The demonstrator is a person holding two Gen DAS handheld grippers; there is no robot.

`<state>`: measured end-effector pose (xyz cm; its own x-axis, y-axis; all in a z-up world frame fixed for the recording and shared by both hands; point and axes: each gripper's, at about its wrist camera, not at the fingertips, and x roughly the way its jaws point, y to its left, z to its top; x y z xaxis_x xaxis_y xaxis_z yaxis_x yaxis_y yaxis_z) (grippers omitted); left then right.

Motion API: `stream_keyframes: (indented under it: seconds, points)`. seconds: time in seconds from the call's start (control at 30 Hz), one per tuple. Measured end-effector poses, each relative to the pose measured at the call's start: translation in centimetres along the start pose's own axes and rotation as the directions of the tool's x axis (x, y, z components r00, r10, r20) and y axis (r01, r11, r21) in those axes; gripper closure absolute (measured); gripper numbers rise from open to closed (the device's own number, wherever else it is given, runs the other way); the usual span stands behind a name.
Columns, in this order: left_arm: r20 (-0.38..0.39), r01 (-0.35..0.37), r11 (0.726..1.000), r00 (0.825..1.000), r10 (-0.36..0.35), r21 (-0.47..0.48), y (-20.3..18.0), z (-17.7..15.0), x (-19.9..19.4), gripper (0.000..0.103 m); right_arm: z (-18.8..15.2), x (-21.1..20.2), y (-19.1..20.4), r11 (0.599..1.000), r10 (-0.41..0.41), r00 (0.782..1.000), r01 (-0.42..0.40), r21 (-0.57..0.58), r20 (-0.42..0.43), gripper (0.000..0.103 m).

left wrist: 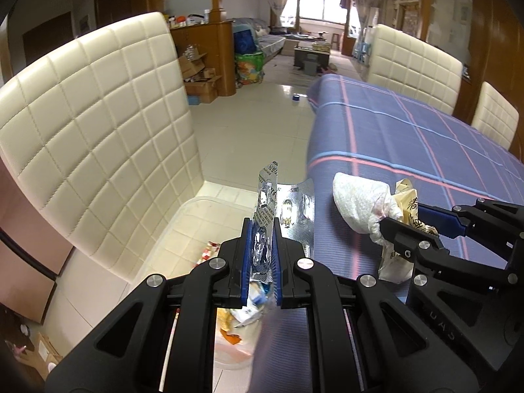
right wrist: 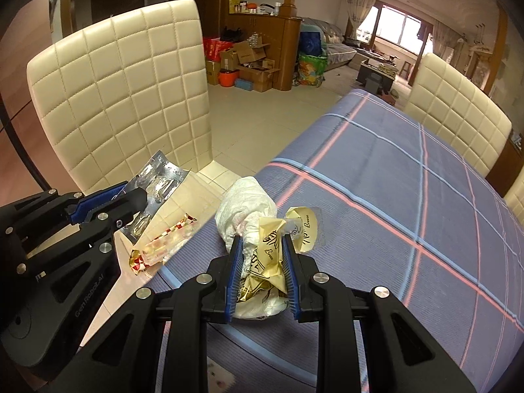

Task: Collect trash
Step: 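Carry the pill blister and tissue with wrapper over the clear bin with both tools, then open the left tool over the bin while the right tool releases the tissue and wrapper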

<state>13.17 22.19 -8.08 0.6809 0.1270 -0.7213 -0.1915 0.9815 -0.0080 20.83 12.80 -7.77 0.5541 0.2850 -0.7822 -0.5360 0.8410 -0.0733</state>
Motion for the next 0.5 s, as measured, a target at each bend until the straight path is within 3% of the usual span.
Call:
stream_keyframes:
  seconds: [0.5]
  points:
    - [-0.008, -0.100, 0.994, 0.995, 0.100, -0.045, 5.2, 1.1, 2.2, 0.091, 3.6, 3.7, 3.7, 0.997, 0.037, 0.999, -0.037, -0.066, -0.014, 0.079]
